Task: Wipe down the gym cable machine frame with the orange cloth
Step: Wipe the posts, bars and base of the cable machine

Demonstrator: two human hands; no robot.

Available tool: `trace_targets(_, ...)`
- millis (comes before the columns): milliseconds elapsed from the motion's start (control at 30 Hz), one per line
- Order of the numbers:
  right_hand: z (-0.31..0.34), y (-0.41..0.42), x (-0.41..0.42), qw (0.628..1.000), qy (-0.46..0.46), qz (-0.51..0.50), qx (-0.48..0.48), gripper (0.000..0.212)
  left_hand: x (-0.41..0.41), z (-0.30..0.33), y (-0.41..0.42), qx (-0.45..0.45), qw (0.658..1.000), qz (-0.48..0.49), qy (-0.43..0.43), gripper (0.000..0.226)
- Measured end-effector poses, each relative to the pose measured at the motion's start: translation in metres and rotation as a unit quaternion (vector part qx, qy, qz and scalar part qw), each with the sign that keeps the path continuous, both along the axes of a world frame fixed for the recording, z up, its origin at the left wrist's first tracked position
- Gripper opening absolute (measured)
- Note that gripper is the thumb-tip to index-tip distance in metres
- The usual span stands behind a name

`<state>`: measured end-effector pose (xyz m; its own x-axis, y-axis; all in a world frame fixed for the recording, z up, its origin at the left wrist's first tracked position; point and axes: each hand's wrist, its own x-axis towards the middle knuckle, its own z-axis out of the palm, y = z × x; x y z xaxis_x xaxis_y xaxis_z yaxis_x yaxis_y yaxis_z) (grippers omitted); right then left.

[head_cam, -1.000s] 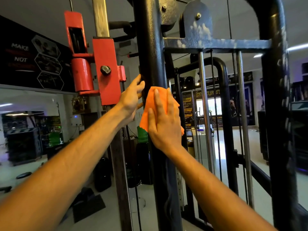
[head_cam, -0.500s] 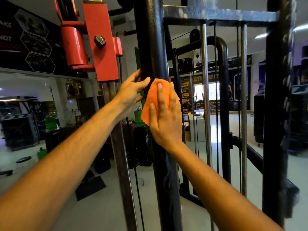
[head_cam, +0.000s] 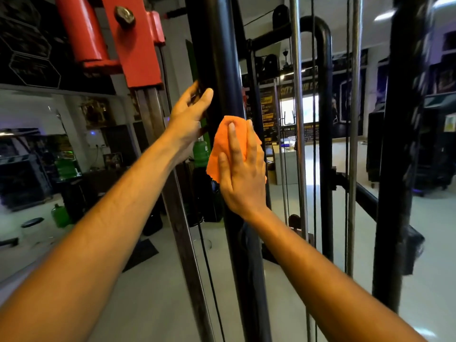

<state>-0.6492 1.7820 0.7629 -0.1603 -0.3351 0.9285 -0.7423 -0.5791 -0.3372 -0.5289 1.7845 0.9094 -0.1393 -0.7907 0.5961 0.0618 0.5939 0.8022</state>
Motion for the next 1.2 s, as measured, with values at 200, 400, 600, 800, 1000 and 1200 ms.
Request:
trace_targets(200,-0.105,0.012,0.000,0.997,0.010,0.019,0.068,0.069,-0.002,-0.032,-0.005,0.004,0.999,-0.015,0.033,0.049)
trace_targets(400,-0.032,0.011,0.005,0.998,-0.011,0.019,0.064,0.069,-0.003,-0.051,-0.006,0.032,0.999,0.004,0.037,0.052)
trace_targets(600,-0.102,0.013,0.002,0.997,0.009,0.000,0.071,0.071,0.001,-0.073,-0.011,0.038,0.999,0.015,0.021,0.075)
trace_targets(800,-0.071,0.021,-0.001,0.996,0.008,0.025,0.087,0.071,0.004,-0.079,-0.009,0.052,0.999,0.012,0.012,0.072)
trace_targets(1000,-0.094,0.014,0.000,0.998,0.014,-0.009,0.066,0.071,0.002,-0.094,-0.008,0.059,0.998,0.022,0.027,0.054)
trace_targets(1200,-0.168,0.023,-0.001,0.991,0.000,0.027,0.130,0.076,0.001,-0.124,-0.003,0.056,0.998,0.035,0.023,0.055)
